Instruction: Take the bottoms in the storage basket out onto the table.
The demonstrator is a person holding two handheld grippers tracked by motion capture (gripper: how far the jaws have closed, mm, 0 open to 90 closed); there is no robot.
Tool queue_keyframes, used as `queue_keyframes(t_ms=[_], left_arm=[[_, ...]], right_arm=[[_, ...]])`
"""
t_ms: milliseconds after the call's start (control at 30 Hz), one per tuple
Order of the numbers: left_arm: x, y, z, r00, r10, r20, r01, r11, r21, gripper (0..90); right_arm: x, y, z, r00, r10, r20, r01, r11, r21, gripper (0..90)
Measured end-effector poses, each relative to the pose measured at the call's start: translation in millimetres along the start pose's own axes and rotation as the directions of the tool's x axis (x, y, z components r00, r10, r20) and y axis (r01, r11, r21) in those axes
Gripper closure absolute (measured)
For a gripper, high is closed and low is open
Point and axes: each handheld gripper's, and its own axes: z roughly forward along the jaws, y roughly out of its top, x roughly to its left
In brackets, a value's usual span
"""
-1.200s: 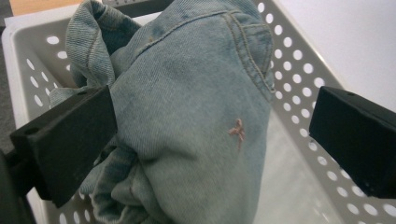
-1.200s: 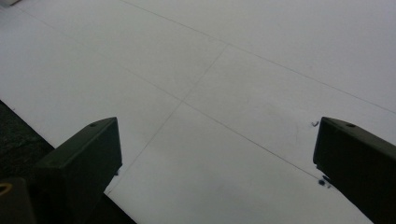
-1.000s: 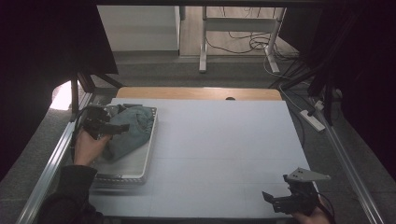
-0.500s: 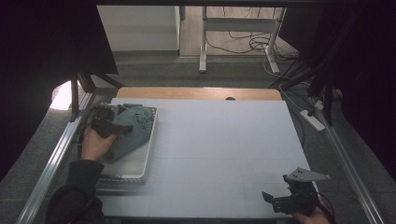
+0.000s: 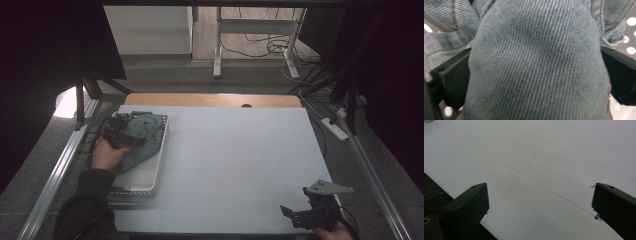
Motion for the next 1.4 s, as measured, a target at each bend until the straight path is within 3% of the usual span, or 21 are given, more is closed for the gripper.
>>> queue_keyframes(t_ms=[267, 367, 533, 700, 833, 1067, 1400], left_arm=[[-2.5, -0.7, 1.4, 0.9998, -0.005, -0.017, 0.005, 0.9996, 0.027, 15.8], [-4.3, -0.3, -1.2, 0.9996, -0.022, -0.018, 0.023, 0.9992, 0.032, 27.9], [-9.9, 0.9, -5.7, 0.9982, -0.056, -0.022, 0.057, 0.9971, 0.051, 36.5], [-15.2, 2.8, -9.6, 0.9987, -0.040, -0.032, 0.042, 0.9983, 0.042, 46.5], [-16.0, 2.3, -13.1, 0.9997, -0.010, -0.024, 0.010, 0.9996, 0.025, 49.3], [-16.7, 4.2, -27.3, 0.9997, -0.020, 0.011, 0.020, 0.9997, -0.015, 54.0], [-16.3, 5.2, -52.8, 0.9991, -0.028, 0.031, 0.031, 0.9958, -0.086, 54.2]], right_arm=[[0.3, 0.0, 0.1, 1.0000, -0.005, 0.001, 0.005, 1.000, 0.001, 1.5], [0.3, 0.0, 0.3, 1.0000, -0.006, 0.001, 0.006, 1.000, 0.002, 1.5], [0.8, 0.1, 0.1, 0.9999, -0.010, 0.003, 0.010, 1.000, 0.003, 1.5], [1.0, 0.0, -0.1, 0.9999, -0.014, 0.002, 0.014, 1.000, 0.001, 1.5], [1.1, 0.0, -0.4, 0.9999, -0.017, 0.000, 0.017, 1.000, 0.000, 1.5], [1.7, 0.0, -0.6, 0.9998, -0.019, -0.003, 0.019, 1.000, -0.005, 1.5], [1.4, -0.2, -1.4, 0.9998, -0.021, -0.006, 0.021, 1.000, -0.009, 1.5]])
